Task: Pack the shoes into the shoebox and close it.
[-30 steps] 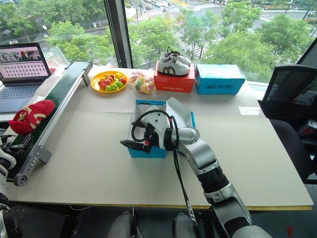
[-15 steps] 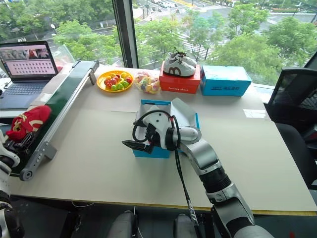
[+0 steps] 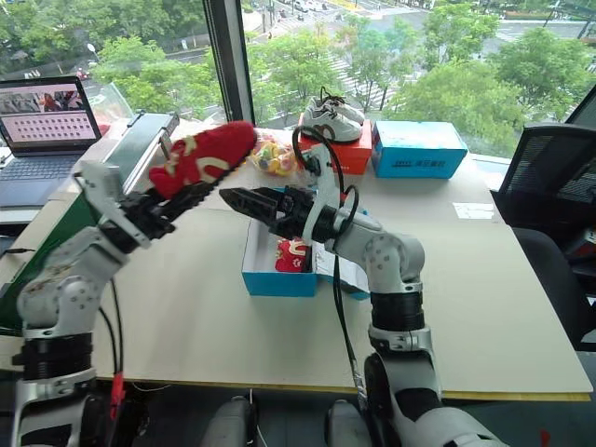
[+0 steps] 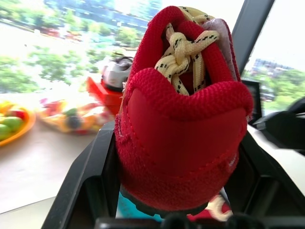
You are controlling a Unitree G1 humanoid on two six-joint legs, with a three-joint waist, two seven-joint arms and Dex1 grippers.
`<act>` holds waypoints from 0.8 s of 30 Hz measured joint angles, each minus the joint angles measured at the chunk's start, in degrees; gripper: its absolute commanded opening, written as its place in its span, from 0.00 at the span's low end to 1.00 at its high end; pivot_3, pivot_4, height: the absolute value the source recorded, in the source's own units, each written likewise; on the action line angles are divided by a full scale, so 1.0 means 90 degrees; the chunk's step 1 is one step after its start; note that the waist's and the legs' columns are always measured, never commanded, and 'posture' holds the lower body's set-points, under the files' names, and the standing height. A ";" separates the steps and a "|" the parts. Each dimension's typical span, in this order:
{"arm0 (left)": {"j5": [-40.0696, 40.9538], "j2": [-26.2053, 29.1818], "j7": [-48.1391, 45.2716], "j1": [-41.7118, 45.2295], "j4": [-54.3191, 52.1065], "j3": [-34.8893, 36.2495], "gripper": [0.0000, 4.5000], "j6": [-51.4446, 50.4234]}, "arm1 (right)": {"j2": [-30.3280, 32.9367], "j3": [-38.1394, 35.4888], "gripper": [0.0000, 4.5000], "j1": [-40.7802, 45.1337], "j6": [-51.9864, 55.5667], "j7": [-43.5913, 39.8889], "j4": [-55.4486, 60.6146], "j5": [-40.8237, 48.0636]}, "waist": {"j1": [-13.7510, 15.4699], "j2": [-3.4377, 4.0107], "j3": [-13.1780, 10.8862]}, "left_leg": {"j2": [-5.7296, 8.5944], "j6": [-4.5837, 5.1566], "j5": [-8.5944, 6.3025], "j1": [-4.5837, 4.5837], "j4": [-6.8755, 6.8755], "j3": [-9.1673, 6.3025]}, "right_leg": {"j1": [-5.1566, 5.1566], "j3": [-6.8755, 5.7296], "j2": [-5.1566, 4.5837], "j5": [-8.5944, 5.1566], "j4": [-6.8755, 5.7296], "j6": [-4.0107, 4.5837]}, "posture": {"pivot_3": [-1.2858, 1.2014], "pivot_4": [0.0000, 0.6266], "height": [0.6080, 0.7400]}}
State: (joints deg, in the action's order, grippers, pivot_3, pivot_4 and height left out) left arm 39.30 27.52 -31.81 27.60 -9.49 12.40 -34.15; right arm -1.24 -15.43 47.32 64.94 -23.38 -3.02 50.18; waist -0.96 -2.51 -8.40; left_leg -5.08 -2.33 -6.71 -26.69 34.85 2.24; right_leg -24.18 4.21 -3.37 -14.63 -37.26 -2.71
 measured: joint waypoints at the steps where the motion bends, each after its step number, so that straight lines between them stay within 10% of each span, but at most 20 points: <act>1: 0.0060 -0.0022 0.0038 0.0053 -0.0051 -0.0003 0.52 -0.0102 | -0.0017 -0.0239 1.00 0.0010 0.0079 0.0177 -0.0044 0.0213 | 0.0004 0.0000 0.0000 | 0.0001 0.0002 0.0001 -0.0001 0.0000 -0.0004 | 0.0000 -0.0003 0.0000 0.0000 0.0000 0.0000 | 0.52 0.24 1.00; 11: 0.0276 -0.0303 0.0120 0.0071 -0.0422 -0.0177 0.52 -0.0404 | -0.0035 -0.1103 1.00 0.0326 0.0004 0.1169 -0.0236 0.1162 | -0.0004 0.0004 -0.0002 | 0.0005 0.0005 0.0003 -0.0004 0.0001 -0.0014 | 0.0003 -0.0006 -0.0001 0.0000 0.0005 -0.0001 | 0.52 0.24 1.00; 22: 0.0184 -0.0316 0.0136 0.0053 -0.0491 -0.0245 0.52 -0.0361 | 0.0032 -0.0999 0.24 0.0326 -0.0156 0.1473 -0.0374 0.1139 | -0.0005 0.0005 -0.0003 | 0.0006 0.0006 0.0003 -0.0007 0.0000 -0.0018 | 0.0002 -0.0008 0.0000 0.0000 0.0007 -0.0001 | 0.52 0.24 1.00; 24: 0.0154 -0.0291 0.0138 0.0031 -0.0495 -0.0239 0.74 -0.0365 | 0.0051 -0.0922 0.12 0.0326 -0.0221 0.1508 -0.0384 0.1062 | -0.0007 0.0005 -0.0003 | 0.0006 0.0006 0.0004 -0.0007 0.0000 -0.0019 | 0.0002 -0.0008 0.0000 0.0000 0.0007 -0.0001 | 0.52 0.24 1.00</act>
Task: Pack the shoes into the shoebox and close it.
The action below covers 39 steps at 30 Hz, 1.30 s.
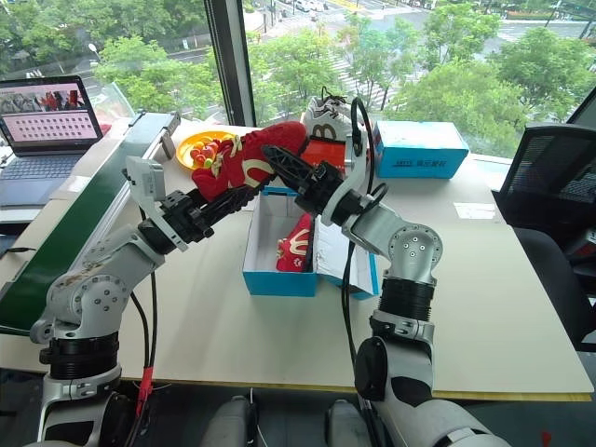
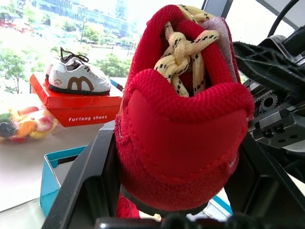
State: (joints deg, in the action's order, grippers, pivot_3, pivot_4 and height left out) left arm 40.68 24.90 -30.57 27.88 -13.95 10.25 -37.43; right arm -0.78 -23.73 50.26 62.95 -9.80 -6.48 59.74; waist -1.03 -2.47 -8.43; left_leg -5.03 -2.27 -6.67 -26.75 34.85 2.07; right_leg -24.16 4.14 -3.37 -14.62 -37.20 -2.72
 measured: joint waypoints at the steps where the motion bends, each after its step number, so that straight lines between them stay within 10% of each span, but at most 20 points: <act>1: -0.0001 0.0011 -0.0004 -0.0045 -0.0021 0.0009 0.80 0.0000 | 0.0017 0.0037 0.08 0.0002 -0.0051 0.0015 -0.0025 -0.0019 | -0.0003 0.0000 0.0000 | 0.0000 0.0000 0.0000 0.0000 0.0000 0.0000 | 0.0000 0.0000 0.0000 0.0000 0.0000 0.0000 | 0.52 0.24 1.00; 3: 0.0027 0.0021 -0.0065 -0.0156 -0.0112 -0.0005 0.99 -0.0028 | 0.0054 0.0077 0.07 0.0012 -0.0126 0.0018 -0.0106 -0.0055 | -0.0005 0.0001 -0.0001 | 0.0000 0.0000 0.0000 -0.0003 -0.0001 0.0000 | -0.0002 0.0000 0.0000 0.0000 0.0002 0.0000 | 0.52 0.24 1.00; 15: 0.0243 0.1671 -0.0685 -0.1701 -0.0572 0.0800 1.00 -0.0378 | 0.1138 0.1730 0.07 0.0129 -0.0569 -0.0781 -0.0652 -0.1674 | -0.0147 0.0013 -0.0008 | -0.0001 0.0000 0.0000 -0.0002 -0.0007 -0.0001 | -0.0007 -0.0001 -0.0003 -0.0005 0.0007 0.0008 | 0.52 0.24 1.00; 39: 0.0384 0.1279 0.0071 -0.2343 -0.1531 0.0879 1.00 -0.0554 | 0.1518 0.4060 0.07 0.0604 -0.1727 -0.2939 -0.2377 -0.4350 | -0.0161 0.0014 -0.0009 | -0.0001 -0.0001 -0.0001 0.0002 -0.0009 -0.0001 | -0.0010 -0.0002 -0.0001 -0.0006 0.0004 0.0010 | 0.52 0.24 1.00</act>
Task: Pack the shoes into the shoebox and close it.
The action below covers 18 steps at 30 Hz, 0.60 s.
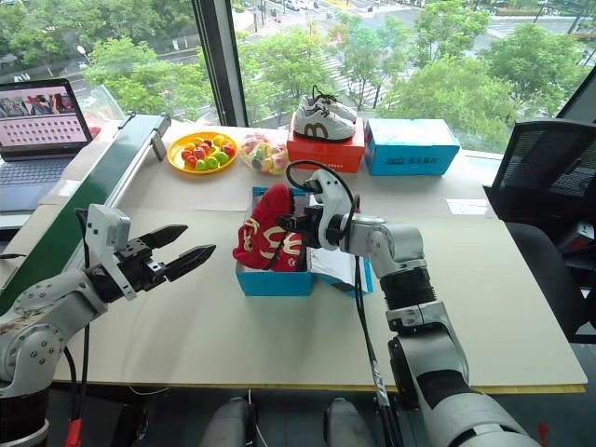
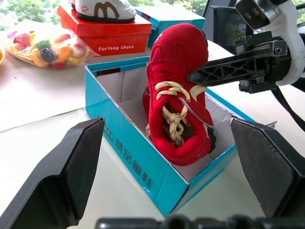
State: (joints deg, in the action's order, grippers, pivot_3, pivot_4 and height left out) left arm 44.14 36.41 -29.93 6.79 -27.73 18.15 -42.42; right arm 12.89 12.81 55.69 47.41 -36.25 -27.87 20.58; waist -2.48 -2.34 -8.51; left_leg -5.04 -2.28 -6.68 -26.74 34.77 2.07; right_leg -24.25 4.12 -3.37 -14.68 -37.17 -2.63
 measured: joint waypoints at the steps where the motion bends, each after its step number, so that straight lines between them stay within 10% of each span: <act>1: 0.0002 -0.0011 0.0038 -0.0004 -0.0036 0.0002 1.00 0.0000 | -0.0038 0.0067 0.07 0.0086 -0.0146 -0.0088 -0.0181 -0.0140 | 0.0002 0.0000 0.0000 | 0.0000 0.0000 0.0000 0.0001 0.0000 0.0000 | 0.0002 -0.0001 0.0000 0.0000 0.0000 0.0000 | 0.52 0.24 1.00; 7: 0.0048 -0.0105 0.0256 -0.0082 -0.0190 0.0001 1.00 -0.0004 | -0.0331 0.0582 0.07 0.0624 -0.1407 -0.0400 -0.1645 -0.1032 | 0.0004 -0.0001 0.0001 | 0.0001 -0.0001 0.0000 0.0018 0.0001 0.0000 | 0.0014 0.0000 0.0000 0.0000 0.0000 0.0001 | 0.52 0.24 1.00; 18: 0.0137 -0.0183 0.0509 -0.0137 -0.0460 -0.0034 1.00 -0.0011 | -0.0811 0.0447 0.95 0.1230 -0.3150 0.0013 -0.3639 -0.1963 | 0.0007 -0.0006 0.0005 | 0.0000 -0.0032 -0.0020 0.0052 -0.0003 -0.0001 | 0.0037 -0.0001 0.0000 0.0001 -0.0002 0.0010 | 0.52 0.24 1.00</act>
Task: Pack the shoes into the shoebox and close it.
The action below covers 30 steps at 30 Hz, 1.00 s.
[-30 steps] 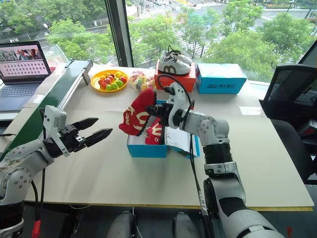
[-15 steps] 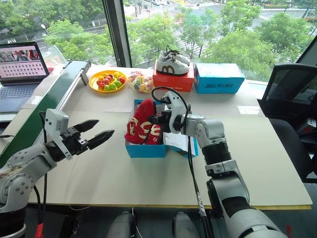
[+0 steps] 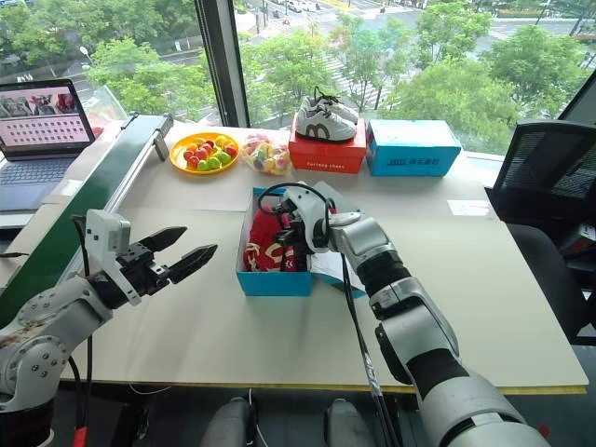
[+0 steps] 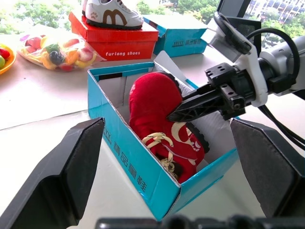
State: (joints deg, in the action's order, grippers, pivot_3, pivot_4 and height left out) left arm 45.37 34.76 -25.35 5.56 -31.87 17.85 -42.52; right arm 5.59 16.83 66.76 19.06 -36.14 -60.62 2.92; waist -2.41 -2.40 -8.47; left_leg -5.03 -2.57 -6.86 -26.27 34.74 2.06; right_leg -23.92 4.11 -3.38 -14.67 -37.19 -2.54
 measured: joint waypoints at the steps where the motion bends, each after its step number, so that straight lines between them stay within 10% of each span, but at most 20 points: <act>1: 0.0001 0.0001 -0.0001 0.0000 -0.0005 0.0000 1.00 0.0000 | -0.0015 -0.0079 0.99 0.0007 -0.0074 0.0084 -0.0088 0.0000 | 0.0007 0.0000 0.0000 | 0.0000 0.0000 0.0000 0.0000 0.0000 0.0000 | -0.0001 0.0000 0.0000 0.0001 0.0000 -0.0001 | 0.52 0.24 1.00; 8: -0.0007 0.0171 -0.0103 0.0020 0.0027 -0.0017 1.00 -0.0022 | -0.0012 -0.0833 0.99 0.0006 -0.0464 0.0746 -0.0085 0.0086 | 0.0011 0.0005 -0.0005 | 0.0001 0.0012 0.0008 -0.0019 -0.0002 0.0000 | -0.0021 0.0002 0.0000 0.0004 0.0000 0.0001 | 0.52 0.24 1.00; 20: -0.0091 0.0963 -0.1144 0.0834 0.0744 -0.0593 1.00 -0.0032 | 0.1553 -0.1742 0.99 -0.1620 0.3389 -0.0846 0.5967 0.2412 | 0.0194 0.0009 -0.0011 | 0.0007 0.0030 0.0019 -0.0027 -0.0043 -0.0002 | -0.0029 -0.0005 -0.0003 -0.0013 0.0011 0.0006 | 0.52 0.24 1.00; 30: -0.0734 0.1406 -0.2753 0.2019 0.2099 -0.1478 1.00 0.0284 | 0.3582 -0.2282 0.22 -0.4534 0.4800 -0.1793 0.9319 0.4069 | 0.0166 0.0010 -0.0013 | 0.0008 0.0031 0.0019 -0.0007 -0.0036 -0.0007 | -0.0023 -0.0001 -0.0001 -0.0032 0.0006 0.0023 | 0.52 0.24 1.00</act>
State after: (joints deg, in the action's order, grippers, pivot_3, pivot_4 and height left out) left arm 38.76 47.41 -50.13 23.73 -12.98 4.55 -39.96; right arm 37.83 -3.70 25.96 62.26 -52.28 23.25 39.54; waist -0.92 -2.31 -8.58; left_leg -4.96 -2.29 -6.68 -26.33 34.42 1.99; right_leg -24.12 4.11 -3.39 -14.96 -37.13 -2.33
